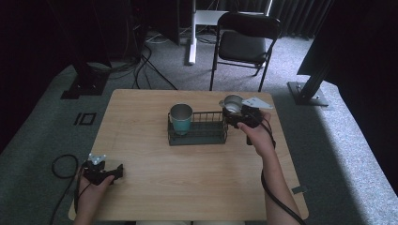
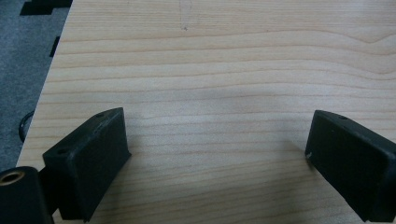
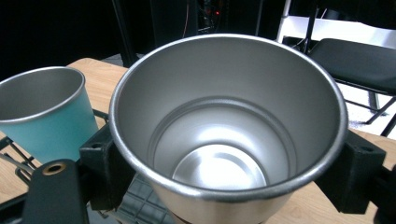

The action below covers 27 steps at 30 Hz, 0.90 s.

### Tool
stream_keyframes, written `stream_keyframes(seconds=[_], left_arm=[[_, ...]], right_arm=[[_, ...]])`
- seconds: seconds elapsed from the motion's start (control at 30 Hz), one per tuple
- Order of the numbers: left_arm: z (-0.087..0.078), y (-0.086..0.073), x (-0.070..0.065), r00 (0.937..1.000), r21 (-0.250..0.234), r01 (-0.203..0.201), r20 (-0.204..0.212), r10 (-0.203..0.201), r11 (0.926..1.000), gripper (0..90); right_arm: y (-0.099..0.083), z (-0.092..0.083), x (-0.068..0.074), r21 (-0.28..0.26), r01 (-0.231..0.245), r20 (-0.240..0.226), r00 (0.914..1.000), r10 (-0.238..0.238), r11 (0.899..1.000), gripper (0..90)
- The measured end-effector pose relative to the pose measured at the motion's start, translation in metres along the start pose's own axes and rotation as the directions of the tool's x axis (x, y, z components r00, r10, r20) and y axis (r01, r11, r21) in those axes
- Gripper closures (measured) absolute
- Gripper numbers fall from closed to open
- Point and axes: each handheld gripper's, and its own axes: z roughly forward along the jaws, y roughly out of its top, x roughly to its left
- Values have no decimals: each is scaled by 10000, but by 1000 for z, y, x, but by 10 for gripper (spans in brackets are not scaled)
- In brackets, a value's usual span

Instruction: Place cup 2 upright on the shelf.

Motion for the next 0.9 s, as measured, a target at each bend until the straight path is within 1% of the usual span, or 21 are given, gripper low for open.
stream_keyframes(seconds=[0.2,0.4,0.57,0.7,0.9], left_arm=[[0,0,0,10000,2,-3,-3,3,10000,65],[0,0,0,10000,-14,17,1,-17,10000,65],[0,0,0,10000,-17,19,0,-19,10000,65],[0,0,0,10000,1,0,-1,0,10000,65],[0,0,0,10000,1,-3,0,3,10000,65]], right_arm=[[5,6,10,-55,61,-291,9996,-62,10000,174],[5,15,18,42,91,-528,9986,-89,10000,173],[5,20,22,80,96,-641,9979,-91,9999,173],[4,26,28,172,59,-807,9967,-45,9998,174],[3,34,34,317,119,-871,9962,-91,9994,173]])
